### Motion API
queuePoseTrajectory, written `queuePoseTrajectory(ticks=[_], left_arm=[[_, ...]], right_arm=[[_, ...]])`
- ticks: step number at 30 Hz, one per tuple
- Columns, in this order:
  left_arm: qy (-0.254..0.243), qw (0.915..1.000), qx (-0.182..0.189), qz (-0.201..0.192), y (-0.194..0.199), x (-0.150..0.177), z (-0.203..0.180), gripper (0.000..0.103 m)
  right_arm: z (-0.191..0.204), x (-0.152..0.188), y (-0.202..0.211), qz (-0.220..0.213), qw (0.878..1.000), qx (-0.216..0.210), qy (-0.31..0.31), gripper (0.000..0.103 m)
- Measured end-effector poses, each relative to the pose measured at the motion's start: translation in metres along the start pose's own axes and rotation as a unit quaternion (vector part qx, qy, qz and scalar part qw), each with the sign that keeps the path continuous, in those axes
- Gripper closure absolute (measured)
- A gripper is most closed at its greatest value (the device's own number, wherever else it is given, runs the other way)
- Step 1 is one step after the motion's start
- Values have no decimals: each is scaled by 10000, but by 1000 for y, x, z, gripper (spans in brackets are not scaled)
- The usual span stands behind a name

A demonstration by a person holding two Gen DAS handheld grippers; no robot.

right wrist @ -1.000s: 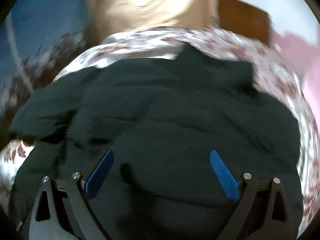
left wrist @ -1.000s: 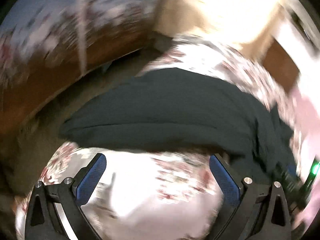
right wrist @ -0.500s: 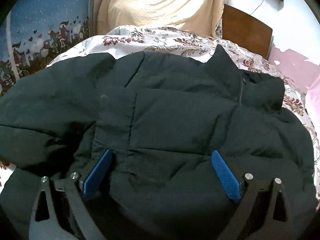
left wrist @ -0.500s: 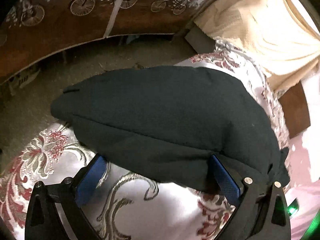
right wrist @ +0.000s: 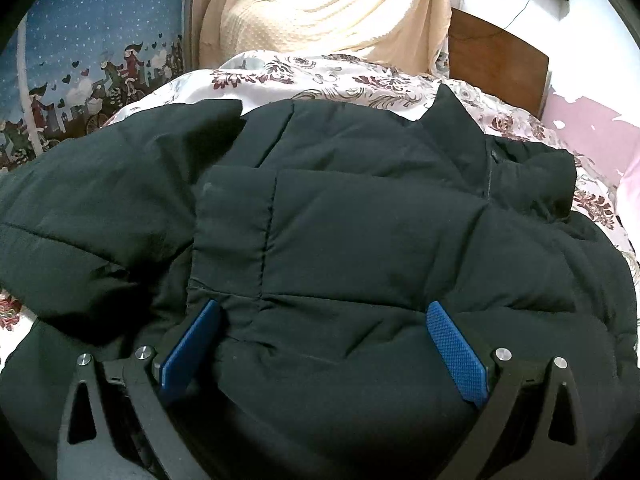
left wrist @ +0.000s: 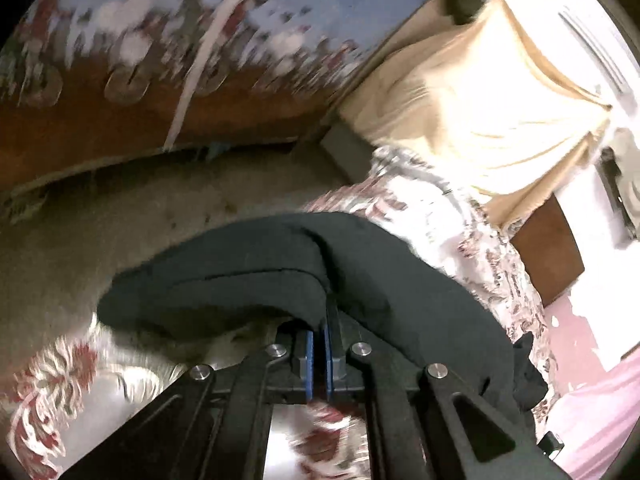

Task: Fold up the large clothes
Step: 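Grasp the opposite side with the left tool and fold it over the body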

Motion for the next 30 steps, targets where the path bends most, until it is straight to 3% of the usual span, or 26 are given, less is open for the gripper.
queuePoseTrajectory(ticks=[3,7,13,18,22,25,29,30], left_arm=[[-270,9995,69,-170,18,-9,-22,99],[-1031,9933,108,-516,49,-16,-73,99],[-2391,9664,282,-906,88,-2,-190,99],[-3526,9303,500,-884,93,45,-295,99],[-4485,8890,756,-529,70,116,-365,99],[-4972,8600,1129,203,38,178,-395,99],[-5140,8327,1530,1379,-21,251,-395,98],[-5104,8296,1591,1611,-32,264,-391,97]], right_arm=[[-9,-1,10,-66,9989,-409,-201,2],[-24,4,36,-164,9959,-741,-485,2],[-66,18,62,-43,9932,-894,-744,2],[-134,43,97,-142,9908,-863,-1028,2],[-195,69,125,-309,9891,-635,-1291,2],[-243,90,139,-414,9854,-395,-1605,2],[-291,122,142,-448,9759,-249,-2120,2],[-302,135,138,-408,9726,-250,-2276,2]])
Point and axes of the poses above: each gripper's, at about its wrist camera, not at the fingertips, and y roughly against the way its jaws point, z to its left, x to its underside, the point moved 6 cm from there along -y, roughly the way its jaws point, and after that the axes turned 14 degrees about z, right-handed, at the moved point
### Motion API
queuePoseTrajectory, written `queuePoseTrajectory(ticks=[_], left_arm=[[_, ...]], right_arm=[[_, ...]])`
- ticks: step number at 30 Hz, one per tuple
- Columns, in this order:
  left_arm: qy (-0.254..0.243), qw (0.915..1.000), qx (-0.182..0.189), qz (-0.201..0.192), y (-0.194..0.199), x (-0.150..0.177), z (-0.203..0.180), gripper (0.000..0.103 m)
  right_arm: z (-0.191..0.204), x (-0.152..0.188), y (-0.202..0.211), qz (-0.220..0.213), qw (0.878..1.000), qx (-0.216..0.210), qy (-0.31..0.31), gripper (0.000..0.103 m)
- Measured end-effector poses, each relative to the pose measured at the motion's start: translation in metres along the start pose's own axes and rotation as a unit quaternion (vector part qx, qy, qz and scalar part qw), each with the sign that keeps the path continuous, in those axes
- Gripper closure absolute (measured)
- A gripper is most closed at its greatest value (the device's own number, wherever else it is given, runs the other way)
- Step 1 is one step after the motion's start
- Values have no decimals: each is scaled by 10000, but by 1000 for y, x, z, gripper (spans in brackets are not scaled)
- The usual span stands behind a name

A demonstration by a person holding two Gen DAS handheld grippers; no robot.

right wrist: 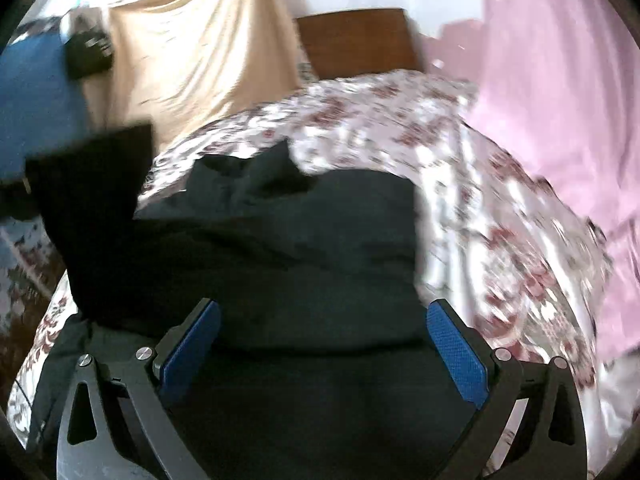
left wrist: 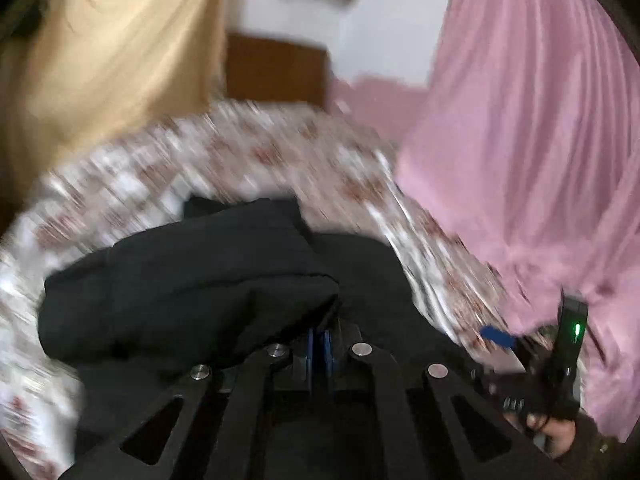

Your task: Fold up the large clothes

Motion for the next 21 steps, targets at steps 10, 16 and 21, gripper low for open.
queuePoseTrajectory(ticks=[10,16,21], left_arm=[[-616,9912,795,861,-32,63,-28,14],[-664,9913,880,723,9,95,-20,6],[299,9979,116,567,41,118,43,6]], right_arm=[[-46,28,-36,98,9937,-578,-956,2],[-22,33,-30,11,9972,-597,-454,2],[67,30,2,-236,9854,-495,1611,2]])
Point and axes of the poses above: each gripper's, at about its wrist camera, not at the fingertips, and y roughly against the way its jaws point, z to its left, x to its underside, the point moved 6 cm from there along -y, roughly the way its jaws point, and after that the axes turned 14 degrees about z, right-handed, at the moved point
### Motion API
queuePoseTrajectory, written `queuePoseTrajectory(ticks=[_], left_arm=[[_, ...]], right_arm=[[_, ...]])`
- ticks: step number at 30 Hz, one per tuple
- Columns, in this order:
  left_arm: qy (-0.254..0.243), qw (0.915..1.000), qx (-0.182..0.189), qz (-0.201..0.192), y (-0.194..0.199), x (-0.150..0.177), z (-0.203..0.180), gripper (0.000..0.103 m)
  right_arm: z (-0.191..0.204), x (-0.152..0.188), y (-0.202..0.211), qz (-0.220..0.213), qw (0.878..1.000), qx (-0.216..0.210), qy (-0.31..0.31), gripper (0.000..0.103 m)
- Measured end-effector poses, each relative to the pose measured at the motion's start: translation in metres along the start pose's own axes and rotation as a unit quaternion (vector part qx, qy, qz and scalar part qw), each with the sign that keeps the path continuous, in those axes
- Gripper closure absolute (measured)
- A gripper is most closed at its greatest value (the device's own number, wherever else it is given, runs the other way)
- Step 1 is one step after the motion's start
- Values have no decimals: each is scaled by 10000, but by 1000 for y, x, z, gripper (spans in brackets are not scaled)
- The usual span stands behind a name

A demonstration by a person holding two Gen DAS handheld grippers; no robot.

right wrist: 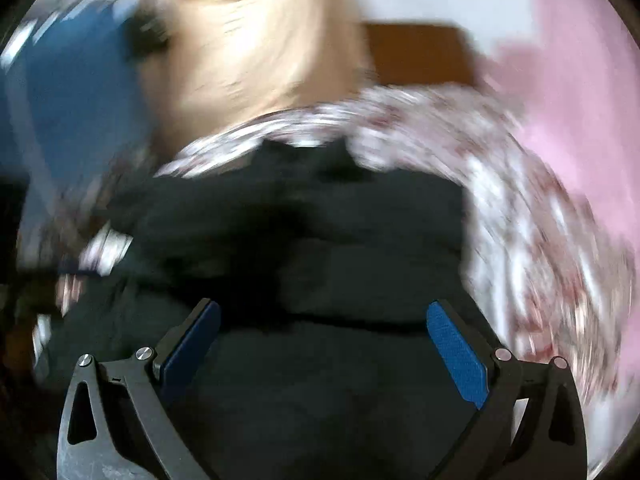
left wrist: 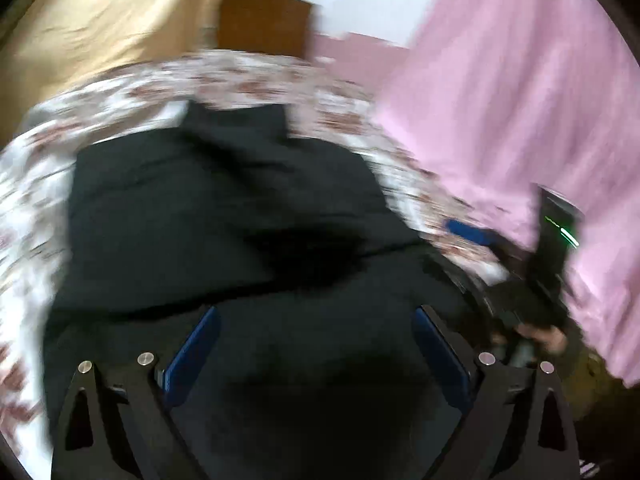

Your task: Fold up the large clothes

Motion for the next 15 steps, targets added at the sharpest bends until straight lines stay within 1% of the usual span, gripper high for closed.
queuePoseTrajectory(ticks=[1,2,3,4,5,6,8,10,11,13,15], left_arm=[[196,9996,-211,-45,5,2,13,6],[487,9974,-515,-115,11,3,32,6],[736,9946,-714,-170,15,4,46,6],[1136,9890,-923,-207,19,4,67,5],[1475,9836,-1015,-204,19,4,83,4],[1824,9776,-1025,-228,19,5,100,4],[2463,9633,-1031,-260,17,8,131,4],[2820,9536,-1014,-283,16,11,148,4],[2911,9510,-994,-319,16,12,153,4],[2971,9488,-1015,-350,15,12,157,4],[2928,9498,-1042,-348,13,12,158,4]], right_arm=[[28,-6,0,25,9978,174,645,2],[54,-10,-4,48,9919,394,1208,2],[67,-13,-5,25,9878,530,1467,2],[87,-19,-12,-28,9805,780,1802,2],[101,-27,-21,-44,9746,1017,1997,2],[109,-32,-25,-54,9720,1116,2066,2],[121,-55,-40,-165,9681,1438,2045,2],[124,-71,-43,-284,9688,1587,1882,2],[125,-76,-44,-325,9703,1557,1823,2],[126,-83,-42,-380,9745,1380,1728,7],[129,-82,-39,-384,9767,1228,1718,27]])
Point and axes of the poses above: each gripper's, at about its wrist camera, not at the fingertips, and y roughly against the way its jaws point, z to its left, x to its underside, the point moved 6 cm from there along -y, roughly the way its jaws point, and after that the axes turned 14 degrees about z, right-handed, at the moved point
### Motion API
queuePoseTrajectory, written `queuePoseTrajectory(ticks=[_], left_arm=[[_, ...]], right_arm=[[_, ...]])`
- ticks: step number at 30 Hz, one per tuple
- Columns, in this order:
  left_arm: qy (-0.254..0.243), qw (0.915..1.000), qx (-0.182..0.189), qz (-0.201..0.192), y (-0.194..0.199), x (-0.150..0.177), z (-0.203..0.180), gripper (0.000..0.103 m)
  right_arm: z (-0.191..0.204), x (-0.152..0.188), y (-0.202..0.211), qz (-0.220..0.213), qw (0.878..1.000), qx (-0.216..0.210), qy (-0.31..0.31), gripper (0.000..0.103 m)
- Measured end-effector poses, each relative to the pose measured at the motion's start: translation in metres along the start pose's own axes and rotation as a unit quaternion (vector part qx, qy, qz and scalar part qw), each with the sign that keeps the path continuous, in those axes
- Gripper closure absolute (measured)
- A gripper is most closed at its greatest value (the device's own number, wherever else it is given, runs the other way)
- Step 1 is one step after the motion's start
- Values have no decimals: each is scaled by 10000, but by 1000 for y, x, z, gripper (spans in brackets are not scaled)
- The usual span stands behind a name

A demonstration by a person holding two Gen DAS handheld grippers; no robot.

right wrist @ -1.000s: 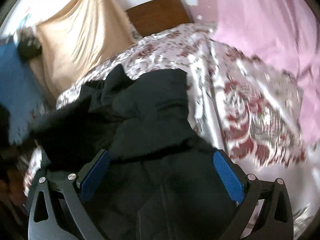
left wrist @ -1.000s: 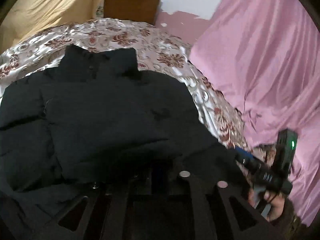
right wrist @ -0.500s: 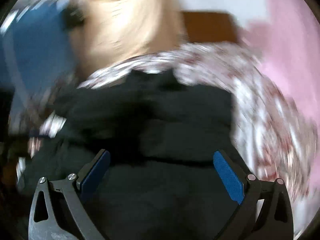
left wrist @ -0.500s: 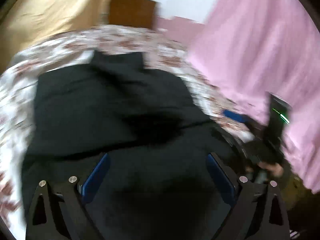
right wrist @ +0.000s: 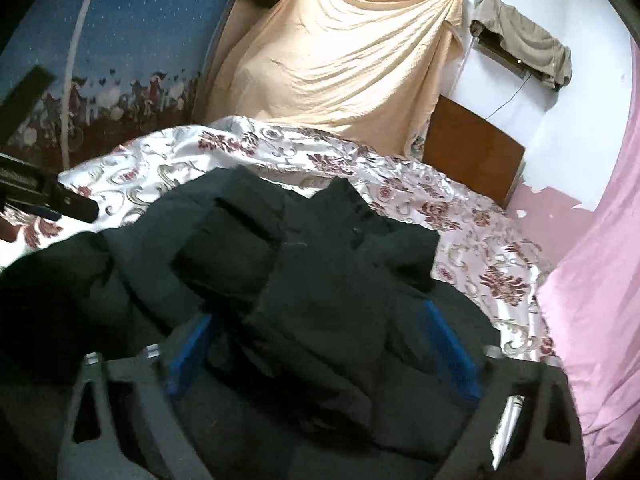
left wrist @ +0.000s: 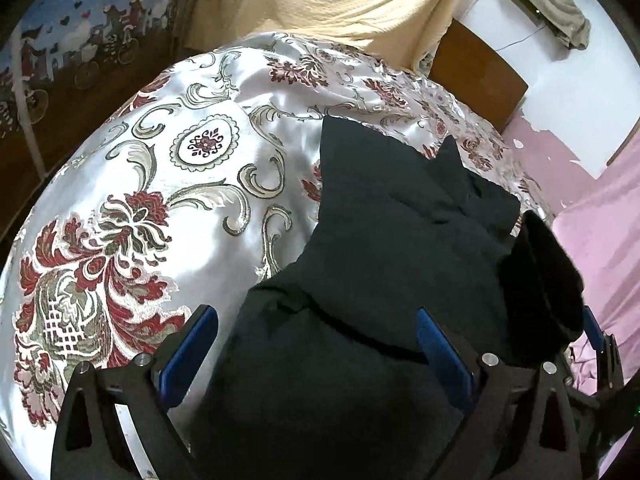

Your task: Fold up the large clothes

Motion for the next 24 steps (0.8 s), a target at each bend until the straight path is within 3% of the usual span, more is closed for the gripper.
queuePoseTrajectory(ticks=[1,5,6,9,14,15,18,19,21,24], left_arm=[[-24,10000,-7,-5,0,-2,-2,4],[-95,9999,-137,-38,-3,-7,-5,4],[-104,9997,-202,-37,-2,-7,-5,4],[-185,9995,-255,-80,-3,-13,-13,4],[-504,9978,-399,-137,-15,-22,-31,4],[-551,9975,-429,-141,-18,-23,-34,4],[-687,9962,-514,-122,-28,-26,-43,4],[-729,9957,-554,-109,-31,-26,-45,4],[-801,9948,-632,-54,-36,-26,-47,4],[-931,9928,-742,-151,-33,-27,-51,4]], right_arm=[[-1,1,2,-18,10000,-90,-13,31],[-4,6,13,-156,9993,-301,-125,74],[-5,8,15,-172,9992,-329,-162,80],[-25,8,31,-342,9965,-446,-621,84],[-91,35,45,-443,9789,-161,-1988,84],[-104,45,40,-334,9751,-12,-2191,84],[-141,84,2,578,9645,615,-2502,82],[-147,94,-9,824,9613,601,-2558,79],[-159,119,-30,1369,9500,540,-2753,56],[-179,138,-27,1477,9369,758,-3075,45]])
Point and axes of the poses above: each gripper's, at about its wrist camera, not at the fingertips, and y roughly against the way its jaws point, z to its left, x to its underside, the point moved 6 cm from there along -y, roughly the way its jaws point, and after that the axes turned 14 degrees about z, right-handed, at the moved point
